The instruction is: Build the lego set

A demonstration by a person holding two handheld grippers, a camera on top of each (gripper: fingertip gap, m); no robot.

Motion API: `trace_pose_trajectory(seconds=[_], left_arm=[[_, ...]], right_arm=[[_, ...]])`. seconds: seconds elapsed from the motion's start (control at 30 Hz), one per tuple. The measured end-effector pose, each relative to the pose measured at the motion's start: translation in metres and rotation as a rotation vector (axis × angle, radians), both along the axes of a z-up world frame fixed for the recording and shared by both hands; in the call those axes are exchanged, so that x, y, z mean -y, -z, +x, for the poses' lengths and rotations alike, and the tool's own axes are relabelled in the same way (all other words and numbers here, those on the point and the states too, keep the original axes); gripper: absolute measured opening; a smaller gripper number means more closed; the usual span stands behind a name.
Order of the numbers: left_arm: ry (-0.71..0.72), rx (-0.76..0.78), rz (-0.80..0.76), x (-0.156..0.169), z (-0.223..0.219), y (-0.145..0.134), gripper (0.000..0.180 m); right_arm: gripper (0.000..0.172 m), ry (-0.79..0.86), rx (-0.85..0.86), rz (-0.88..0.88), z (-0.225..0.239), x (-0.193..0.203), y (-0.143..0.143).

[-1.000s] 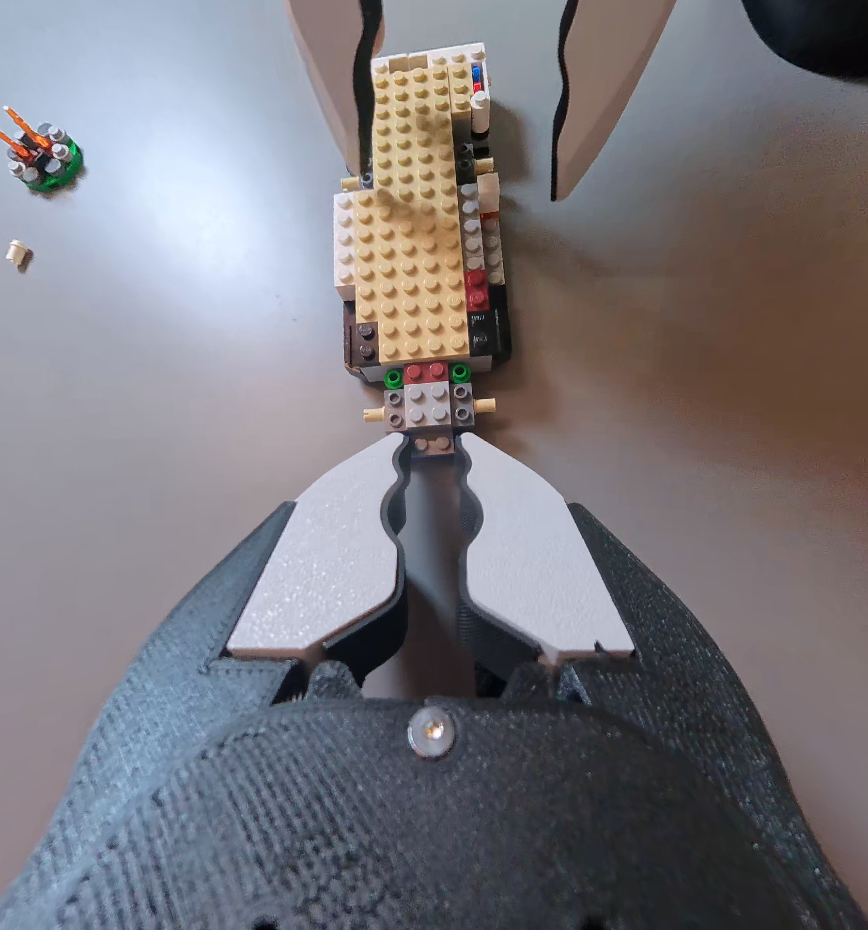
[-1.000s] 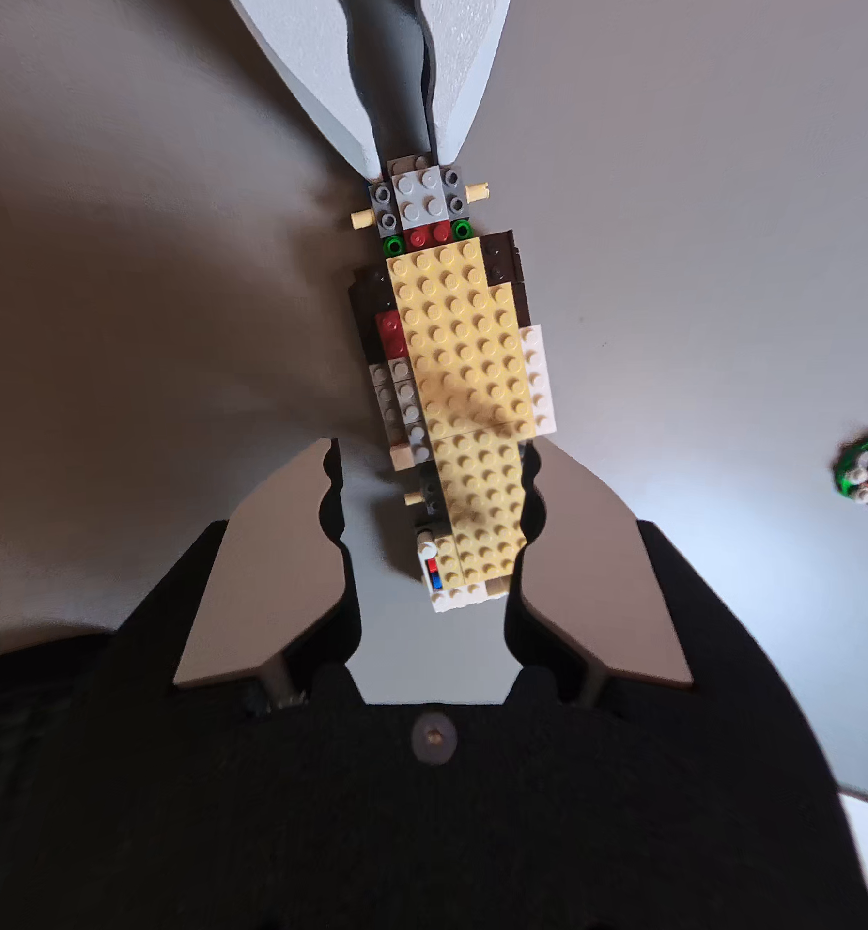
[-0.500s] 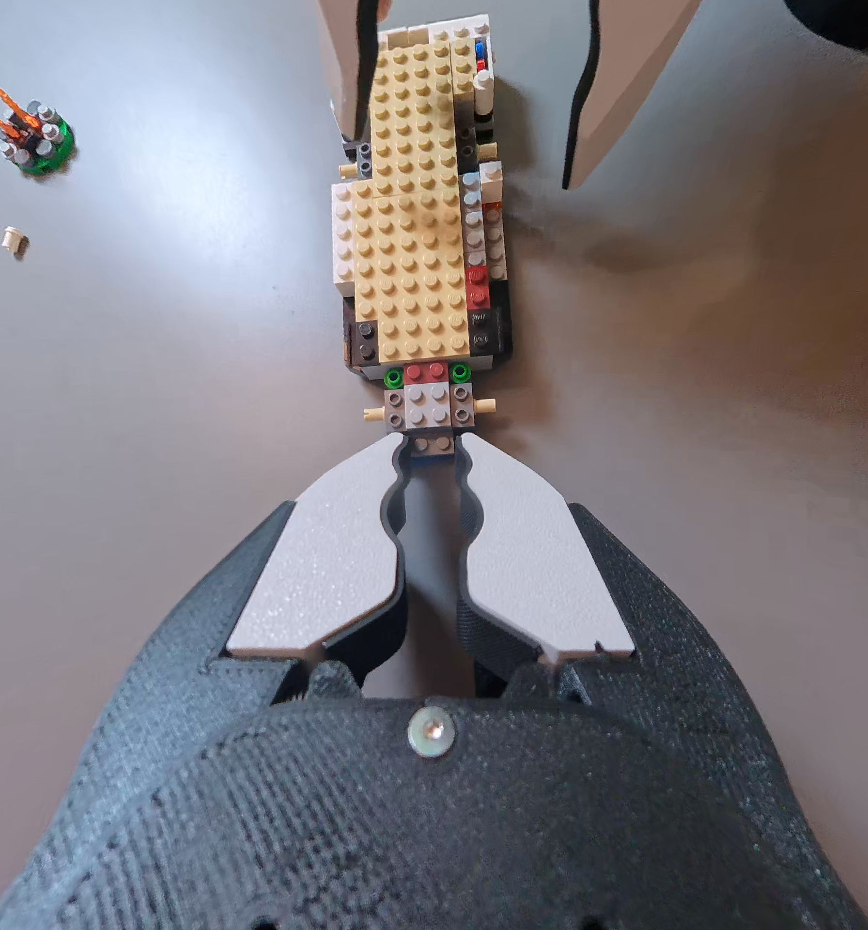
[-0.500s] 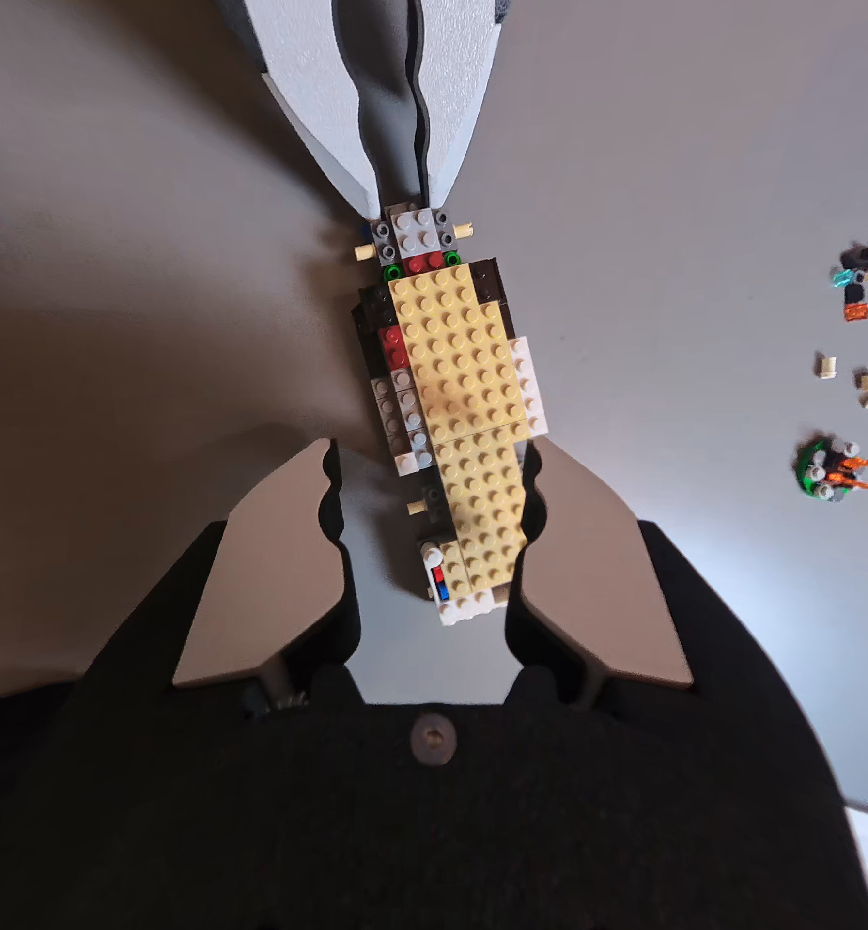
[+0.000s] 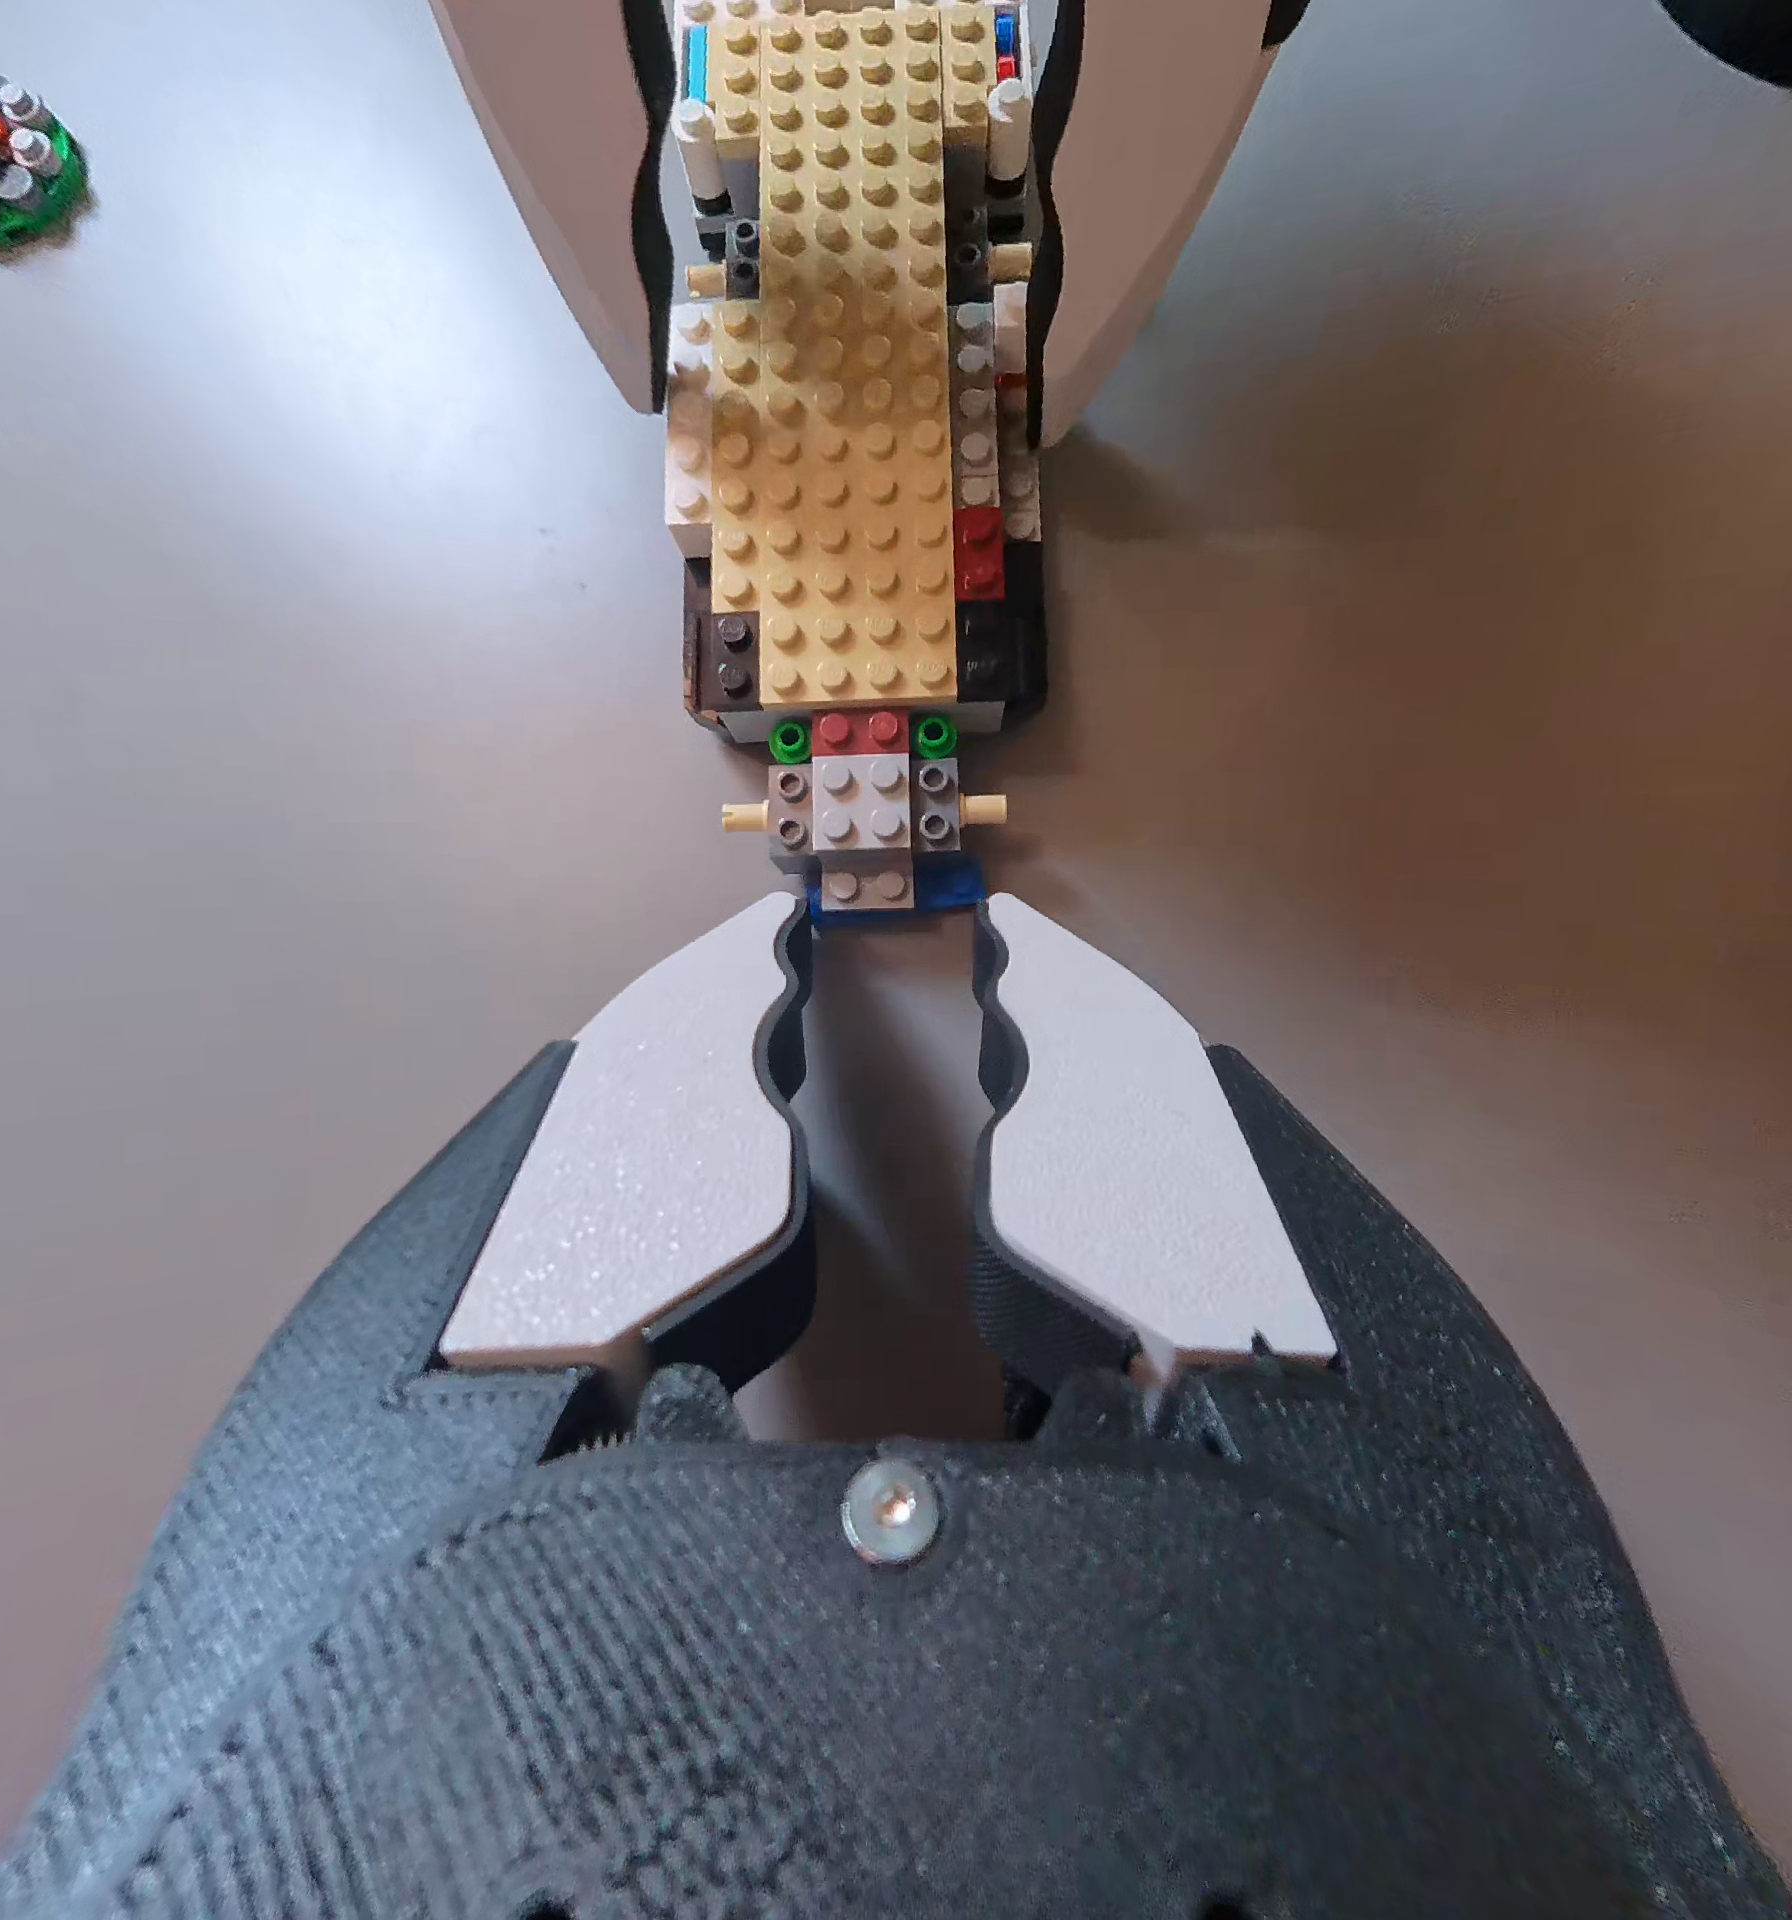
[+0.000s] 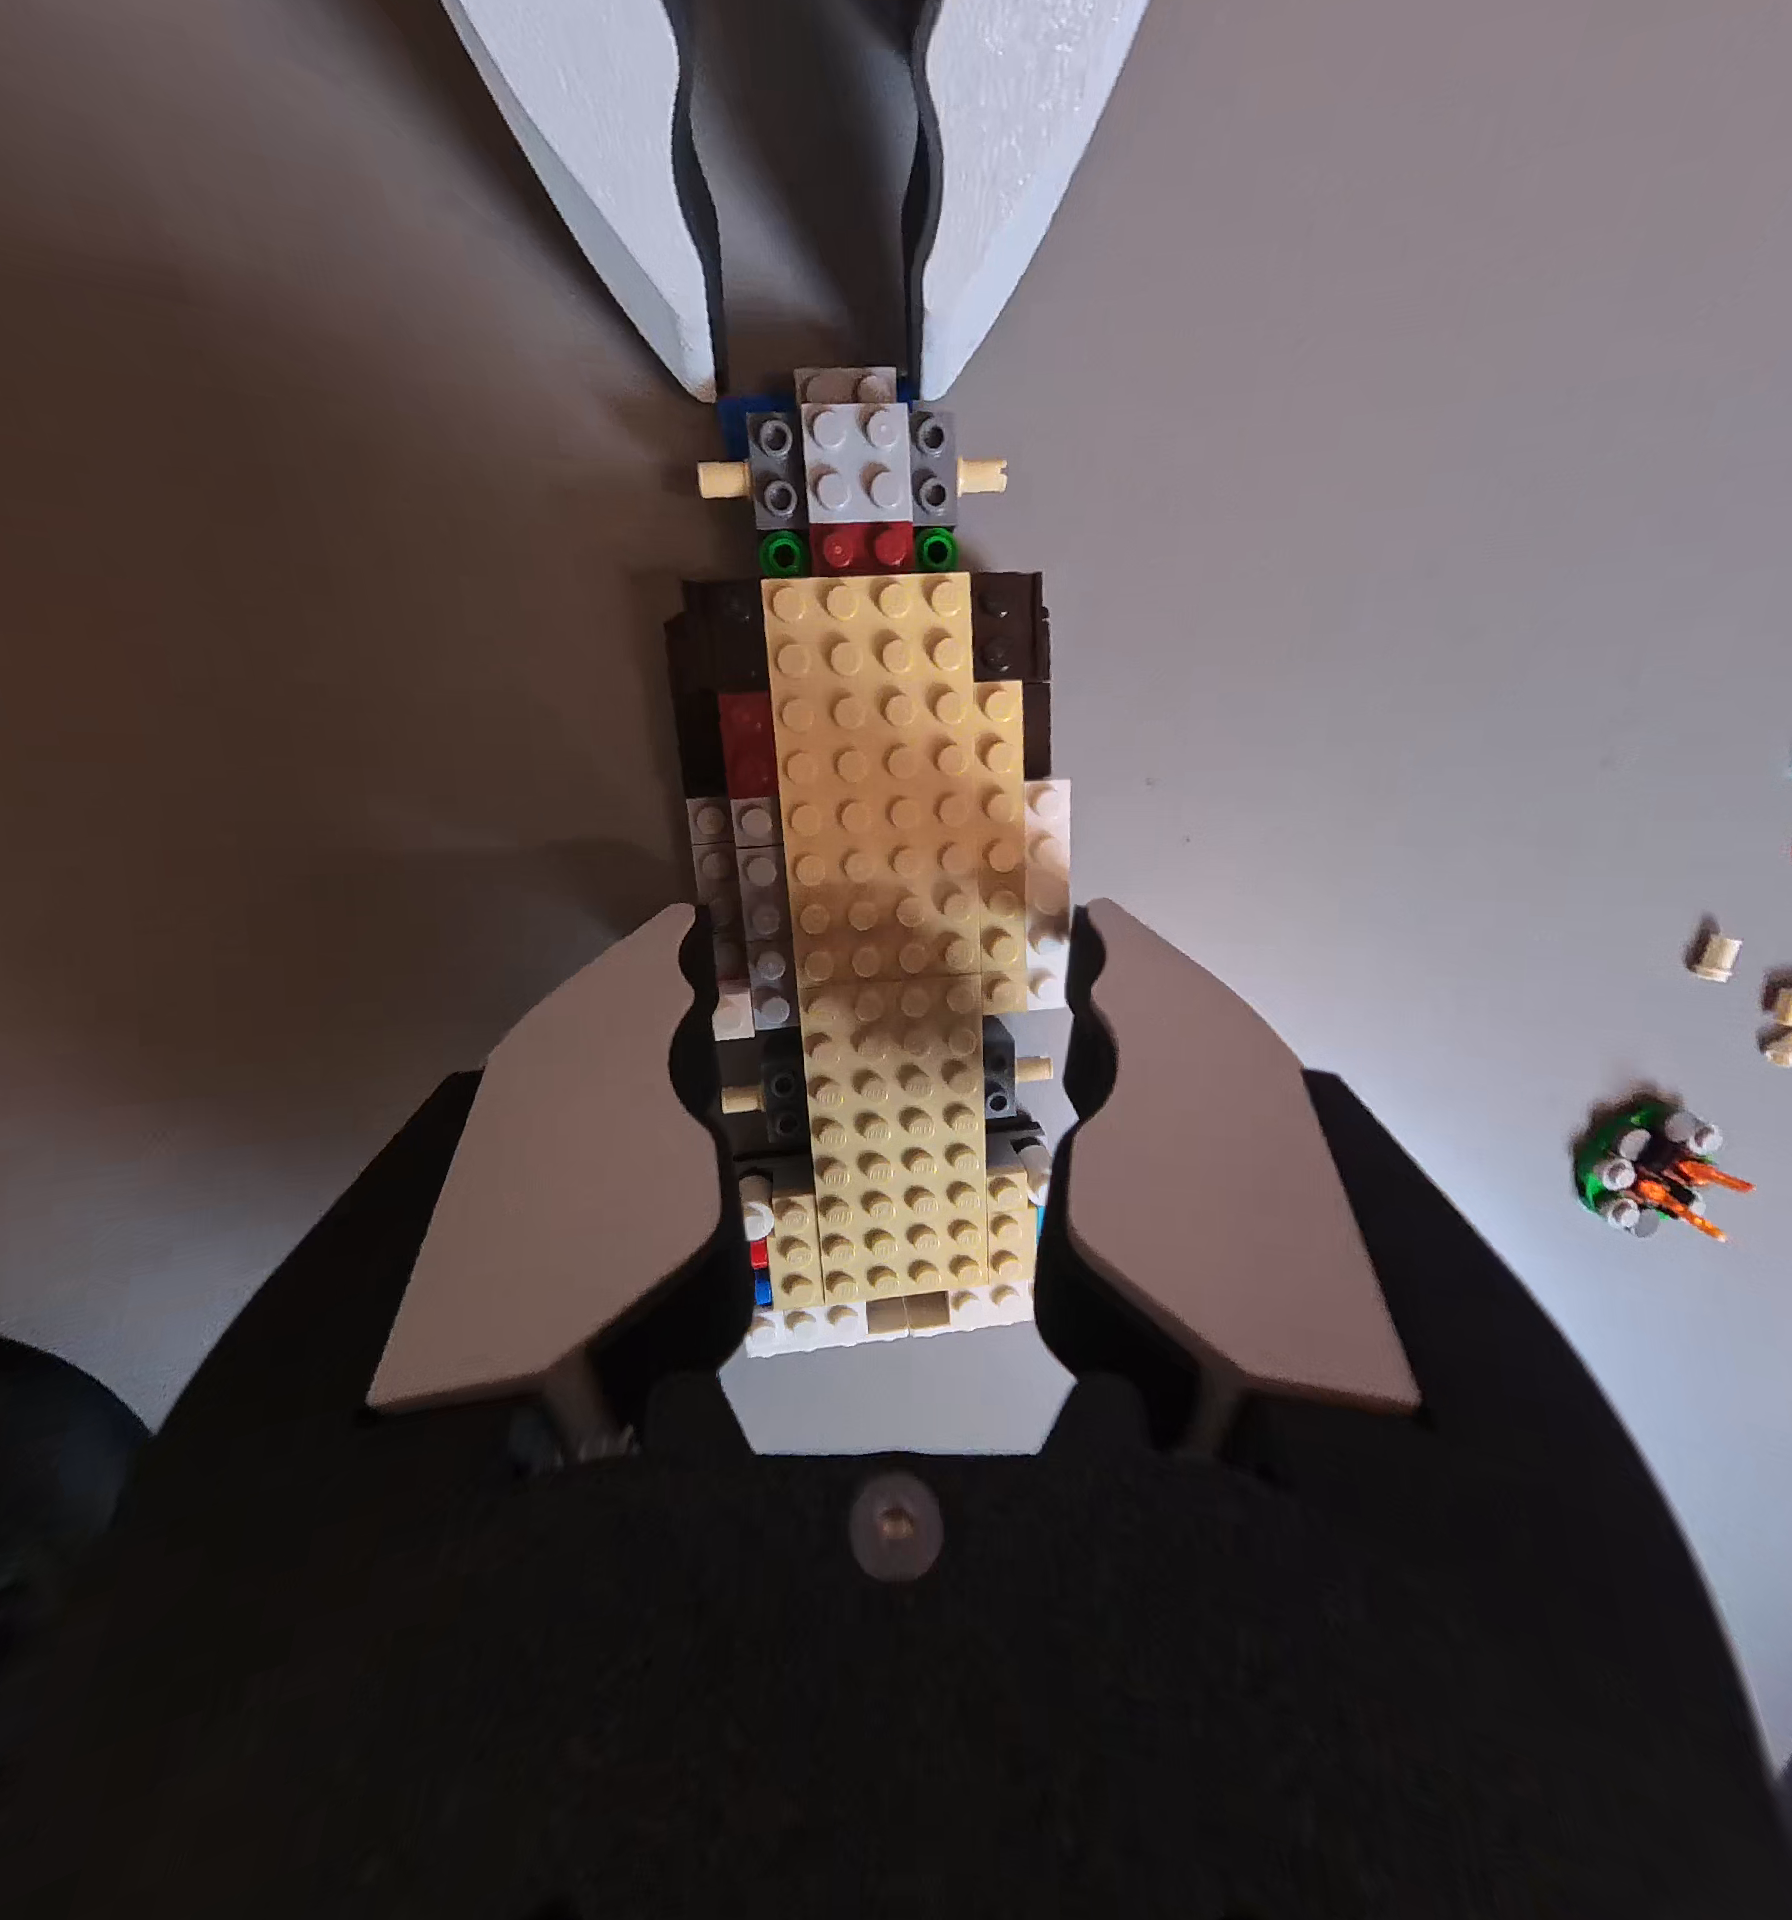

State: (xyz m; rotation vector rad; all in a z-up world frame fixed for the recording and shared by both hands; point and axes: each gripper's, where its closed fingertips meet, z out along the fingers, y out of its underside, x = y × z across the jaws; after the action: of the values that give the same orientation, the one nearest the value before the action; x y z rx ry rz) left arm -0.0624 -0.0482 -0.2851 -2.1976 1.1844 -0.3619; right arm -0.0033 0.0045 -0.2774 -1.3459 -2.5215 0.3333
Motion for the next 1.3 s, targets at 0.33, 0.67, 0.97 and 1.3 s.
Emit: trace_pose_trajectory(seconds=[0.33,0.67,0.97,1.3], left_arm=[[0.011,0.031,0.009,-0.0007,-0.0008,0.0002,0.026],[0.041,0.033,0.025,0.0005,-0.0008,0.0003,0.021],[0.052,0.052,0.037,0.0024,-0.0014,0.0002,0.023],[0.055,0.059,0.042,0.0024,-0.0009,0.0,0.023]], right_arm=[[0.062,-0.067,0.069,0.013,0.0031,0.0016,0.0001],[0.06,-0.119,0.146,0.027,0.0032,0.0024,0.0024],[0.06,-0.106,0.167,0.027,0.001,0.0012,0.0025],[0.06,-0.116,0.178,0.041,-0.0003,0.0005,0.0027]])
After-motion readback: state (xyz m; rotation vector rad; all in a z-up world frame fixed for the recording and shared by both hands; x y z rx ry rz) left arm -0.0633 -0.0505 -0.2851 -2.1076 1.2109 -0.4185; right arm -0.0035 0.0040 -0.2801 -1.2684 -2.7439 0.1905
